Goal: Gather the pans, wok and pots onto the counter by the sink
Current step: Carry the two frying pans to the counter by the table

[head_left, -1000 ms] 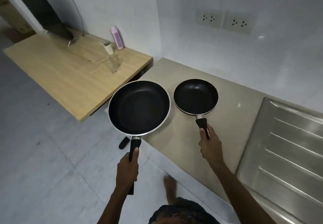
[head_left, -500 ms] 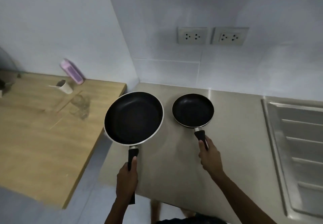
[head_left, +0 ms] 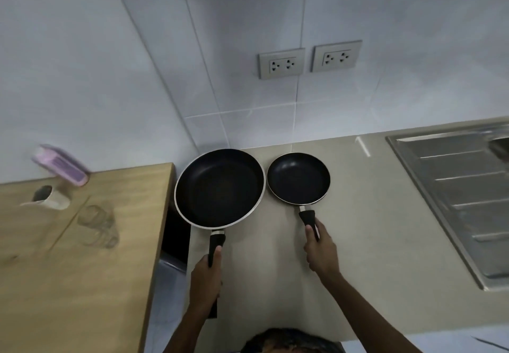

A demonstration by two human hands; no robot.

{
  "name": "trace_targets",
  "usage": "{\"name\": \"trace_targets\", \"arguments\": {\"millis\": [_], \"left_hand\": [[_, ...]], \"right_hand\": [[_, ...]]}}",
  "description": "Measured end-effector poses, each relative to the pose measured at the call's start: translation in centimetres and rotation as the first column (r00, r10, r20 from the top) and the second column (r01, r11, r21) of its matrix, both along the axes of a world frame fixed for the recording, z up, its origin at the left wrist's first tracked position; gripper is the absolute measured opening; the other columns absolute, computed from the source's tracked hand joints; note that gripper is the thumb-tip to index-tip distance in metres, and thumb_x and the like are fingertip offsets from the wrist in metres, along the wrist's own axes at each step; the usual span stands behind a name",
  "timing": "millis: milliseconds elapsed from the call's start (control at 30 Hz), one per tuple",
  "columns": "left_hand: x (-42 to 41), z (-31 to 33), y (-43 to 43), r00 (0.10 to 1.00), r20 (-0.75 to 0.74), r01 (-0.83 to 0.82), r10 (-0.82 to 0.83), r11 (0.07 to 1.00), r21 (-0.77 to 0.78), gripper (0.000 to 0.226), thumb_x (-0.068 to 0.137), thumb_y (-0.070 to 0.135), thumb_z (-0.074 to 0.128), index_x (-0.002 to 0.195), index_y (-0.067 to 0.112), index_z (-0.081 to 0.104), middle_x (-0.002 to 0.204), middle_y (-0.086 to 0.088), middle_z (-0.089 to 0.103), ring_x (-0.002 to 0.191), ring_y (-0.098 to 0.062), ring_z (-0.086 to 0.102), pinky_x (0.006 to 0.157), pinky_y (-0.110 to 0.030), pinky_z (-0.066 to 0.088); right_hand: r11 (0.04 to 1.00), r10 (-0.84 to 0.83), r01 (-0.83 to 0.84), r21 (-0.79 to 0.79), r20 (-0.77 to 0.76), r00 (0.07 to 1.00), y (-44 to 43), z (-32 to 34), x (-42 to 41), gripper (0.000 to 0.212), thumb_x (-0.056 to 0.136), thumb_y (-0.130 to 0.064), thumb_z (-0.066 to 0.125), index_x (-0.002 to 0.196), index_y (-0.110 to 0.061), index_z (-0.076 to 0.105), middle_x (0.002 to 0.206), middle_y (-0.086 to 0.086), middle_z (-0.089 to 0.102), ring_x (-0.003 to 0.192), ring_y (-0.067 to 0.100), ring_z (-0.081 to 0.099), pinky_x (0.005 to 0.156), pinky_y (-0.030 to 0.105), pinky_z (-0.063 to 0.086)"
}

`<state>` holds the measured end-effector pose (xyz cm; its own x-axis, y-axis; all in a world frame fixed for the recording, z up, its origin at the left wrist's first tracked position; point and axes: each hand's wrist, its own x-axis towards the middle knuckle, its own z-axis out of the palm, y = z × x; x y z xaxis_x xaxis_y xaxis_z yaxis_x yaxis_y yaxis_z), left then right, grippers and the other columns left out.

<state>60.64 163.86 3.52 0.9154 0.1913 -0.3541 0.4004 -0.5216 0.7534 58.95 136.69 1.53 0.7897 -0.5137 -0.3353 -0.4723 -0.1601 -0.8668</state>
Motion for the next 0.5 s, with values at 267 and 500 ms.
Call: {"name": "trace_targets", "arguments": {"millis": [267, 500], "left_hand": [[2.0, -1.1, 0.8, 0.997, -0.067, -0.036, 0.03, 0.996, -0.084, 0.049, 0.1, 0.052, 0.046, 0.081, 0.011, 0.064, 0.061, -0.005, 0.058, 0.052, -0.018, 0.055, 0.053, -0.032, 0.045], [3.6, -1.7, 1.5, 0.998, -0.06, -0.039, 0.036, 0.998, -0.052, 0.052, 0.099, 0.056, 0.045, 0.08, 0.012, 0.063, 0.062, -0.006, 0.059, 0.053, -0.021, 0.058, 0.054, -0.034, 0.047]], "right_hand": [[0.999, -0.019, 0.019, -0.036, -0.001, 1.0, 1.6, -1.0, 1.9, 0.044, 0.101, -0.046, 0.042, 0.144, -0.037, 0.043, 0.1, -0.003, 0.06, 0.08, 0.021, 0.057, 0.074, 0.041, 0.053], [0.999, 0.008, -0.009, -0.041, -0.019, 1.0, 2.0, -1.0, 3.9, 0.046, 0.102, -0.045, 0.042, 0.147, -0.034, 0.041, 0.1, -0.004, 0.056, 0.083, 0.021, 0.053, 0.075, 0.037, 0.046]]}}
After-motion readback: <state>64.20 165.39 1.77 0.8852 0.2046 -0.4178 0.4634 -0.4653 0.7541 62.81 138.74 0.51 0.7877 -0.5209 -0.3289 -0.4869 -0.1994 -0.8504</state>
